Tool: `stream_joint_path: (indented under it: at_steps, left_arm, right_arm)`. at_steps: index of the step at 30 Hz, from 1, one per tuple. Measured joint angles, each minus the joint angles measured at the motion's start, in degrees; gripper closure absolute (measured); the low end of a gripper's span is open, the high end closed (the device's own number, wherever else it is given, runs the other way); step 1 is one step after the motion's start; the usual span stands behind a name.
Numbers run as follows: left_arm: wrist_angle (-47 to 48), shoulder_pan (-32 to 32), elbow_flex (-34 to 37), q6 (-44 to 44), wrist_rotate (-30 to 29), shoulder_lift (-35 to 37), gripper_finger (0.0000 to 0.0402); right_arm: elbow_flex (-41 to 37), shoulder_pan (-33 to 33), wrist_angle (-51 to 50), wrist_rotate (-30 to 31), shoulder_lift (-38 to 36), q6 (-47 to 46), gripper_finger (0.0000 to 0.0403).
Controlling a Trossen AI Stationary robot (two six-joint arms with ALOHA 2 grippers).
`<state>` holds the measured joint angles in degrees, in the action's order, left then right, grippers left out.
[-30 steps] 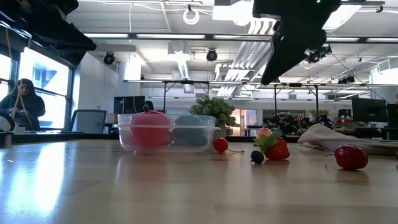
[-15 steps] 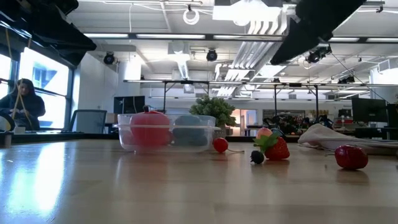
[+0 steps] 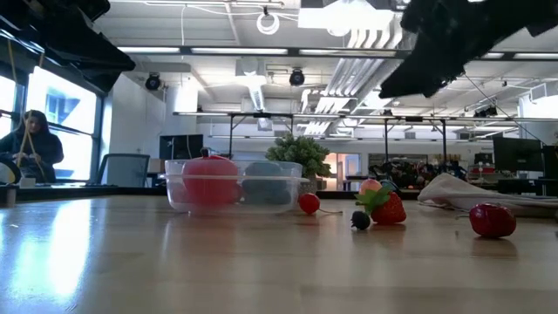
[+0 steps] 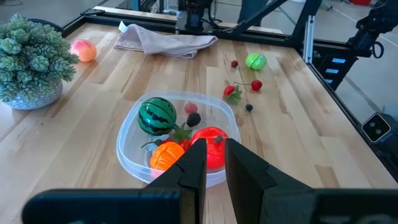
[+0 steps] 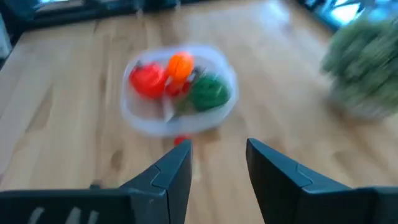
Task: Pick and placing Produce into tupperware
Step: Put the top red cherry into the transparent bin
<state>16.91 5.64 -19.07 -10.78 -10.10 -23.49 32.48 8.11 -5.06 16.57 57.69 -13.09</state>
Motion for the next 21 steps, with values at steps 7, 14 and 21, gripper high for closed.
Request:
stream_joint_path:
  at_steps: [7,14,21]
  left_arm:
    - [0.00,0.00,0.00,0.01,0.02,0.01,0.0355]
    - [0.00,-0.01,0.00,0.01,0.00,0.01,0.0355]
    - [0.00,0.01,0.00,0.00,0.00,-0.01,0.0355]
  right_arm:
    - [-11.19,8.27,11.76,6.91,0.04,-4.88,0.0258]
    - [-16.54,13.23,17.06,12.06,0.07,-4.89,0.0258]
    - [-16.12,11.94,21.91,9.45,5.32,-4.00,0.0257]
